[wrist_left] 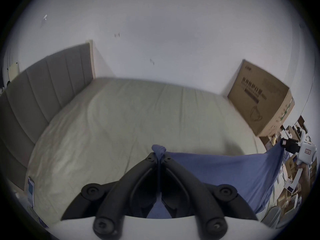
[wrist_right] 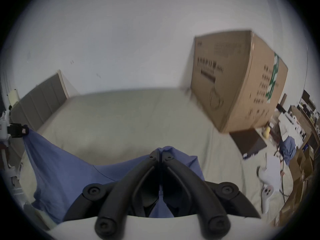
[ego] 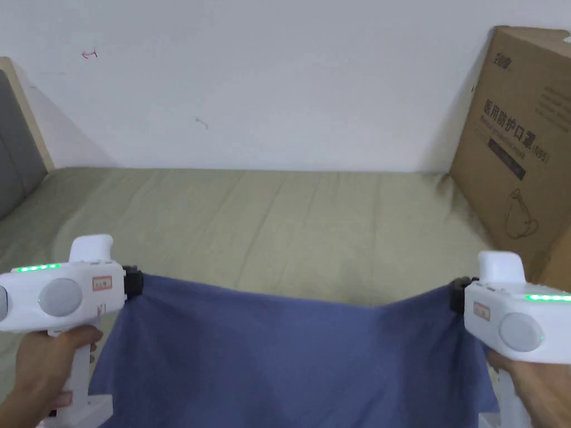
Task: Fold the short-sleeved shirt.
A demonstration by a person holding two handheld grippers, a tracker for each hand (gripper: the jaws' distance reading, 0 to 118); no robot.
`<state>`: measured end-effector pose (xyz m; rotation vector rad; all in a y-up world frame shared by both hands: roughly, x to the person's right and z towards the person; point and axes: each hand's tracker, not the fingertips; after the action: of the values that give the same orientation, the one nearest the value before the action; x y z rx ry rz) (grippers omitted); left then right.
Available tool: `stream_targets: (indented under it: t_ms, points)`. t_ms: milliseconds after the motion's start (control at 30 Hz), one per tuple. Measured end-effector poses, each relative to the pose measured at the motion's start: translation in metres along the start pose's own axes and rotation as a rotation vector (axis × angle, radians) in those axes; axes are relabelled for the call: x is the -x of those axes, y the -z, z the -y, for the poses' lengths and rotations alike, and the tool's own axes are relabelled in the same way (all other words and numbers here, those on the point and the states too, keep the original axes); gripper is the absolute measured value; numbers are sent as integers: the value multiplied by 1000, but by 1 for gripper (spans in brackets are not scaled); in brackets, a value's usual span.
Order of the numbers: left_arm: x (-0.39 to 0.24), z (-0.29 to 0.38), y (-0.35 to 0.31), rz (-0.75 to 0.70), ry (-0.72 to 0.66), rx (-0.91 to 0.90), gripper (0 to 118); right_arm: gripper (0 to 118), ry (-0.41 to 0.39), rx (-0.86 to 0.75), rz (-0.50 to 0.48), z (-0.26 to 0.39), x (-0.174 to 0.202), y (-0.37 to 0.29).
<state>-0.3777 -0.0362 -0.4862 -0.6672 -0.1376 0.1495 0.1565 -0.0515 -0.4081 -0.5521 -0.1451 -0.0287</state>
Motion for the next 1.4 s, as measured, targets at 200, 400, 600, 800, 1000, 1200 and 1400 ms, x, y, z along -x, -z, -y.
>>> stream_targets:
  t_ms: [200, 400, 600, 800, 1000, 1200, 1400]
  points:
    - [0, -81, -58, -28, 20, -183, 2, 1, -6, -222, -44, -90, 18, -62]
    - [-7, -162, -102, -67, 65, -345, 2, 1, 0, -427, -70, -175, 33, -92]
    - [-15, -220, -112, -96, 79, -446, 2, 1, 36, -552, -104, -248, 39, -100]
    - [-12, -247, -84, -98, 69, -483, 2, 1, 6, -587, -103, -286, 43, -81]
    - [-11, -233, -19, -113, 71, -457, 2, 1, 10, -545, -128, -270, 33, -25]
    - [-3, -176, 45, -118, 113, -311, 2, 1, 0, -396, -135, -208, 25, 38]
    - [5, -94, 66, -93, 86, -202, 2, 1, 55, -245, -149, -127, 18, 66]
